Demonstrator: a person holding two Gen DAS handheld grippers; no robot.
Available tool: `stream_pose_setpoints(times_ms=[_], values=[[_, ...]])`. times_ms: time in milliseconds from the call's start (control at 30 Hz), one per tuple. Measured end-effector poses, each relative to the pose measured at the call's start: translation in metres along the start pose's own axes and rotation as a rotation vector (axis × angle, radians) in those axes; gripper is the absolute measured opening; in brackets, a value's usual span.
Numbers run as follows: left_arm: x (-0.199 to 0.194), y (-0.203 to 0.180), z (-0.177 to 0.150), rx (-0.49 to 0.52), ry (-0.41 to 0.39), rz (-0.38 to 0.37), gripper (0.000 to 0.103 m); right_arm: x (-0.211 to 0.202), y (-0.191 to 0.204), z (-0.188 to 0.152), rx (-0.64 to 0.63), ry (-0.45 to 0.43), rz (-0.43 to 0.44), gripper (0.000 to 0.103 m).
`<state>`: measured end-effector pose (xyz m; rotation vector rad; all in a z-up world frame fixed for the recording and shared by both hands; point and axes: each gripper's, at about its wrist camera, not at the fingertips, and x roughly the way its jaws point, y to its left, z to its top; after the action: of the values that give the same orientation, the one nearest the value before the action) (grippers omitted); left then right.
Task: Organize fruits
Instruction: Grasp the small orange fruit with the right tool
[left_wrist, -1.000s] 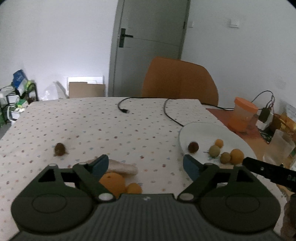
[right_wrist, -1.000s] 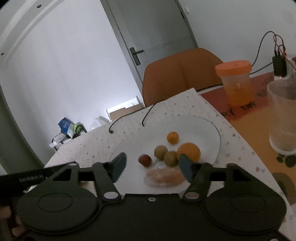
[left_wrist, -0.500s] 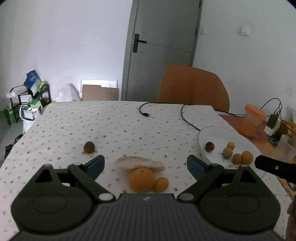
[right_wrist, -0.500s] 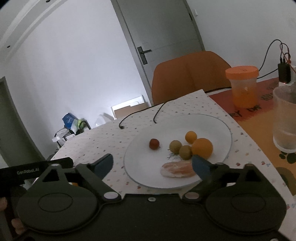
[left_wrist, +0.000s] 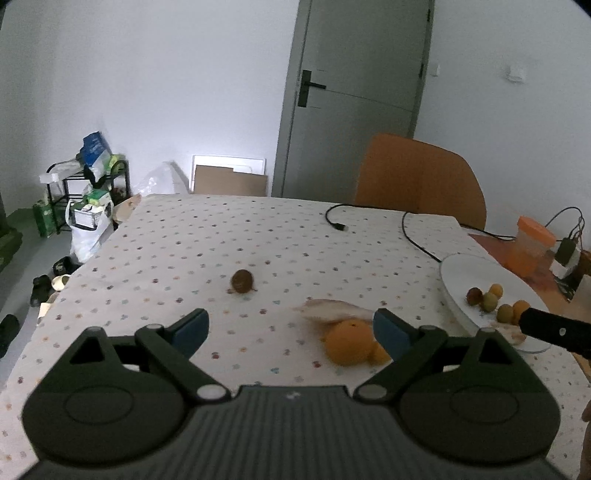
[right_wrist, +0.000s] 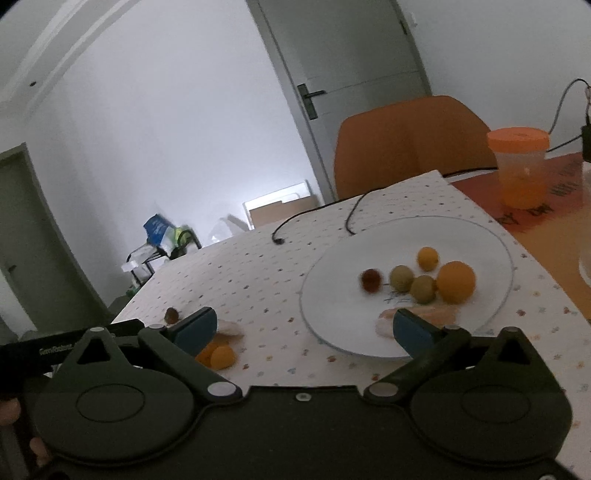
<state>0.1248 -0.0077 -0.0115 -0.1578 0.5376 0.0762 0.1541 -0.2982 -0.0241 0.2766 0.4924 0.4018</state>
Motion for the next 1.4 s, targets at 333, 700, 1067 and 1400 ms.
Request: stream_pose_setpoints(times_ms=[333,700,1067,1400], values=[[-0.005,0.019,-0.004,-0.018,0.015,0.025,0.095,0.008,0.021,-0.004,-0.023,0.019,0.024,0.103],[0.004,0.025,-0.010,-0.031,0.033,0.009,0.095,0.018,0.042,-0.009,-0.081,0.053,0.066,0.103],[0.025,0.020,-0.015,-0.008,0.057,0.000,0.093,0.042,0.051,-0.020,-0.120,0.138,0.122,0.071],[0.041,0.015,-0.015,0.016,0.072,-0.047,0.085,0.070,0.053,-0.022,-0.134,0.201,0.133,0.053]])
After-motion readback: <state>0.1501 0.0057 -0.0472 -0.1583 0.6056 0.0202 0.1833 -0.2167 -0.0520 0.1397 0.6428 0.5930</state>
